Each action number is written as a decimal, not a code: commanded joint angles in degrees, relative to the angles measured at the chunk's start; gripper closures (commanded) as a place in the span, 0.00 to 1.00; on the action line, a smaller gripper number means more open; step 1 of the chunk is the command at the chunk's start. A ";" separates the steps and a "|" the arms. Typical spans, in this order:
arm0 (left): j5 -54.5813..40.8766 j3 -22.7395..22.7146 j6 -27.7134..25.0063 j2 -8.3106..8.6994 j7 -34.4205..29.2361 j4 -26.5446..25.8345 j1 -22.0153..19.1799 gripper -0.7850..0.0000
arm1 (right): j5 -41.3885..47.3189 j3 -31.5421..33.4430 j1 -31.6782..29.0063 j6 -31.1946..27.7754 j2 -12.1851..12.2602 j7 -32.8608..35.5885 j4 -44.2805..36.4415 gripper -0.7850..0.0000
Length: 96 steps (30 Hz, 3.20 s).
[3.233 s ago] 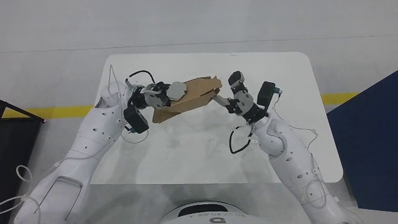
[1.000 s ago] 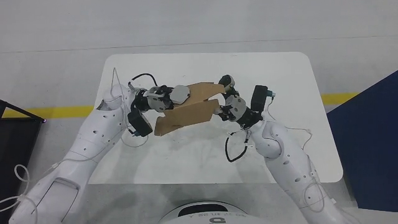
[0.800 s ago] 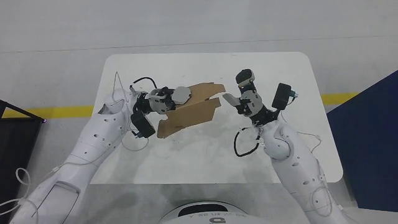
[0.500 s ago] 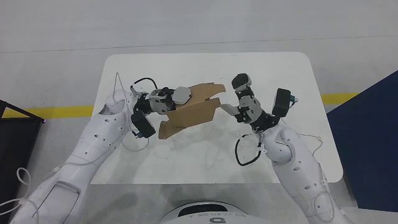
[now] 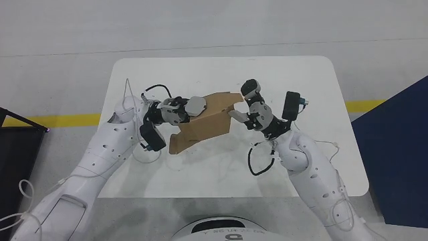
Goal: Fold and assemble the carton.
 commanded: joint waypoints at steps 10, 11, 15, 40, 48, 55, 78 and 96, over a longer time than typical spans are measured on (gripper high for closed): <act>-0.73 0.56 0.21 -0.27 0.73 -0.19 -0.35 1.00 | 1.70 -2.37 1.62 -1.06 -0.06 6.08 0.03 0.00; -0.84 0.63 0.17 -0.30 0.94 -0.22 -0.38 1.00 | 1.66 -2.25 1.58 -1.02 -0.04 5.99 -0.23 0.00; -1.19 0.80 0.27 -0.40 1.45 -0.06 -0.44 1.00 | 2.48 -0.05 0.45 -0.04 0.12 2.65 -0.63 0.00; -1.35 0.19 1.10 -0.16 2.27 -0.35 0.59 1.00 | -2.76 -1.16 -0.62 9.53 0.08 9.69 -5.96 0.00; -1.87 0.52 1.23 -0.34 2.33 -0.19 0.68 1.00 | -1.65 -0.19 -1.65 10.66 0.17 7.59 -6.37 0.00; -7.27 0.69 0.21 -0.90 2.73 2.22 1.53 1.00 | -0.20 1.03 -2.66 8.84 0.37 5.64 -6.26 0.00; -29.52 8.93 -10.39 -6.36 -3.08 6.80 3.51 1.00 | -3.13 12.21 -10.46 15.49 1.54 1.85 -15.47 0.00; -31.45 14.92 -12.50 -9.99 1.06 13.21 -0.79 1.00 | -7.60 10.23 -8.25 17.29 2.04 18.26 -21.29 0.00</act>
